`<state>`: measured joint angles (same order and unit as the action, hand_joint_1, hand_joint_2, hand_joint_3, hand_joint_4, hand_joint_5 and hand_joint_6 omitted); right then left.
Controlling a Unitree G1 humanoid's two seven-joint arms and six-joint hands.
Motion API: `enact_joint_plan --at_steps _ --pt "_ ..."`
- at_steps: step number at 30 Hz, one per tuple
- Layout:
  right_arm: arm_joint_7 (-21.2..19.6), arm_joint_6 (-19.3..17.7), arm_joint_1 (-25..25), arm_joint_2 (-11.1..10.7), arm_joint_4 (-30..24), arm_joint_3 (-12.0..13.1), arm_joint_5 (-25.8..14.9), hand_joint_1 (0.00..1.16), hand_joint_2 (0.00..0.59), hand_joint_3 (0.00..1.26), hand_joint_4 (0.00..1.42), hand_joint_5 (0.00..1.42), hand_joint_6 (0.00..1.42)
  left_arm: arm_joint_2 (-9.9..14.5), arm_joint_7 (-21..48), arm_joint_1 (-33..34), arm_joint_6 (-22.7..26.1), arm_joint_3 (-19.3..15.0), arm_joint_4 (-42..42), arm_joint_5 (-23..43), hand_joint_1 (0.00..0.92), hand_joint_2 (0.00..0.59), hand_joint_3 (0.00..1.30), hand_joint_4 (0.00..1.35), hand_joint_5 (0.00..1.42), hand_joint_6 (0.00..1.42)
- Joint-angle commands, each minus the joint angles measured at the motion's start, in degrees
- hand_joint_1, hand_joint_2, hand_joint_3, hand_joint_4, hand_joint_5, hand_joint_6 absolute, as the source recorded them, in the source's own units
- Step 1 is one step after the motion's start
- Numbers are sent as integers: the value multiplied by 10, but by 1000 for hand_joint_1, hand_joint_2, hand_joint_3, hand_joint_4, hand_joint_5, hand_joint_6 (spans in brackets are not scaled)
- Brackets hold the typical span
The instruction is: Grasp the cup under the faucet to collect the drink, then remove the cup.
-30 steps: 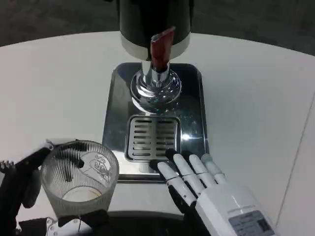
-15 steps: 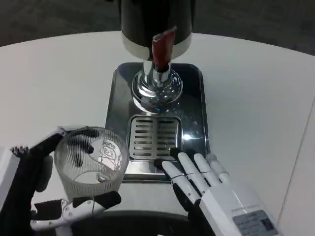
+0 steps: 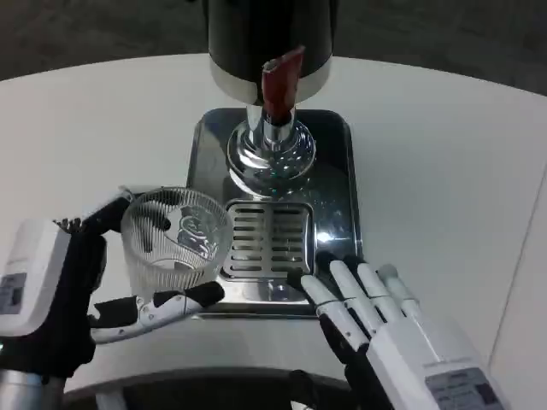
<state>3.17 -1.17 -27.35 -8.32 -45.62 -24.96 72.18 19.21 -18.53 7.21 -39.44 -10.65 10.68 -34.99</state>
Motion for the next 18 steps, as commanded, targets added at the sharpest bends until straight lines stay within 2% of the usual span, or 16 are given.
enact_joint_plan --at_steps 1,8,18 --pt "-12 -5 -27 14 -18 -12 -6 421 539 114 0 0 0 6 -64 57 3 32 78 -29 531 196 936 1038 1262 1406" --pt "-12 -7 -42 14 -27 -6 -6 422 539 121 0 0 1 18 -131 131 0 82 174 -49 532 197 937 1038 1262 1408" --pt "-11 -8 -54 16 -35 2 -9 425 542 124 10 8 14 14 -205 238 15 160 296 -77 533 197 936 1038 1262 1409"
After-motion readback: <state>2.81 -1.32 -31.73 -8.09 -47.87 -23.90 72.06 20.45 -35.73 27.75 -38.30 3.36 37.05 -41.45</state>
